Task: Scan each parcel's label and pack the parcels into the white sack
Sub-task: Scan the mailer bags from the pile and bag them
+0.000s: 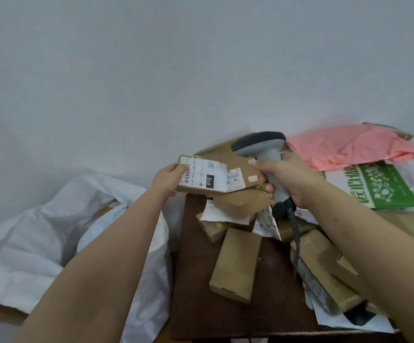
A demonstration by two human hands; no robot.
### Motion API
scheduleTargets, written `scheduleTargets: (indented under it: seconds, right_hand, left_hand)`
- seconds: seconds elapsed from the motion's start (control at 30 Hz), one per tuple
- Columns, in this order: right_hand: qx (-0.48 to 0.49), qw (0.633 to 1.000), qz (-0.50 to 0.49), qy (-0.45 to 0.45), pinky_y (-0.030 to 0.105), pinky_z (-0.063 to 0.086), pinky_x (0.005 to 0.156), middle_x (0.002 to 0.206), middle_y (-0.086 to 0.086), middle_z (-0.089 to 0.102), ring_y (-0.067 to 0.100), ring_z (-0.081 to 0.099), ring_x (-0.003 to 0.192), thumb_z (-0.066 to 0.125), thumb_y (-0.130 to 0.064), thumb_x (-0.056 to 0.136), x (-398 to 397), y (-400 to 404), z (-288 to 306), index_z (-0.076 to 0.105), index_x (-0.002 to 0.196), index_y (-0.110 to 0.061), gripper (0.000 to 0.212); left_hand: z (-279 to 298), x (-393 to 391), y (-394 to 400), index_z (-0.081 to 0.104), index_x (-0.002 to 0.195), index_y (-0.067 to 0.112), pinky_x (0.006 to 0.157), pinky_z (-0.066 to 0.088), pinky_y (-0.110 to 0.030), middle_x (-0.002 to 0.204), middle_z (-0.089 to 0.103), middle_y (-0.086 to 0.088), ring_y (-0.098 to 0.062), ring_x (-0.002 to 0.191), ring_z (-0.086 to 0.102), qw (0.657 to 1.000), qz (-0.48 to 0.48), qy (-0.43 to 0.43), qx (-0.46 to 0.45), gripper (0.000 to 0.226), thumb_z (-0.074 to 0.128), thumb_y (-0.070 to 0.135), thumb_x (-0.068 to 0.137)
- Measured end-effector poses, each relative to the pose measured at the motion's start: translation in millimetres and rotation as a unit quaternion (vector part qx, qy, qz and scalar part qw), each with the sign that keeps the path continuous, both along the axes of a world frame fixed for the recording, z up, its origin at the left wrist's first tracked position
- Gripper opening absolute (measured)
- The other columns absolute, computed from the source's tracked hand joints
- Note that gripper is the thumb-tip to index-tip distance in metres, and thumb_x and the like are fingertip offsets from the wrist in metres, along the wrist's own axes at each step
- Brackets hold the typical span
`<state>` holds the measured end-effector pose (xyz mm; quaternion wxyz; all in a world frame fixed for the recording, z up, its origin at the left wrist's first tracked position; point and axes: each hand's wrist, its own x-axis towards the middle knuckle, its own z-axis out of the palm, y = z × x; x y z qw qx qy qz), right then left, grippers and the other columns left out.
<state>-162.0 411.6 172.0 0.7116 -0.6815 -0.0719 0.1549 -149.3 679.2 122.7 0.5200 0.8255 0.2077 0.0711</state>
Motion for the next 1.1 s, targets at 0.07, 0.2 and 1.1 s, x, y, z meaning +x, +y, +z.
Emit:
scheduleTargets:
  seconds: [0.07, 0.2, 1.1]
  right_hand:
    - [-0.003, 1.0, -0.004, 0.005, 0.023, 0.037, 0.039, 0.056, 0.005, 0.047, 0.013, 0.04, 0.04, 0.067, -0.017, 0.092, -4, 11, -1, 0.052, 0.082, -0.009, 0.02]
    - [0.002, 1.0, -0.006, 0.026, 0.023, 0.037, 0.039, 0.056, 0.005, 0.048, 0.014, 0.041, 0.041, 0.068, -0.018, 0.091, -11, 32, -6, 0.053, 0.081, -0.009, 0.021]
    - [-0.022, 0.996, 0.088, -0.008, 0.023, 0.038, 0.039, 0.057, 0.006, 0.047, 0.013, 0.039, 0.039, 0.068, -0.019, 0.091, -22, 43, -4, 0.054, 0.099, -0.004, 0.021]
  left_hand:
    - [1, -14, 8, 0.06, 0.118, 0.031, 0.067, 0.045, -0.031, 0.108, 0.066, 0.001, -0.02, 0.094, 0.059, 1.0, -0.015, 0.013, 0.004, 0.027, 0.044, 0.042, 0.099]
    - [-3, -38, 22, 0.054, 0.128, 0.028, 0.055, 0.058, -0.036, 0.111, 0.067, -0.004, -0.014, 0.083, 0.068, 0.994, -0.071, -0.007, -0.079, 0.031, 0.053, 0.038, 0.098]
    - [-16, -46, 22, 0.055, 0.12, 0.006, 0.087, 0.057, -0.044, 0.109, 0.069, -0.014, -0.027, 0.093, 0.07, 0.992, 0.051, -0.003, -0.115, 0.032, 0.062, 0.006, 0.088]
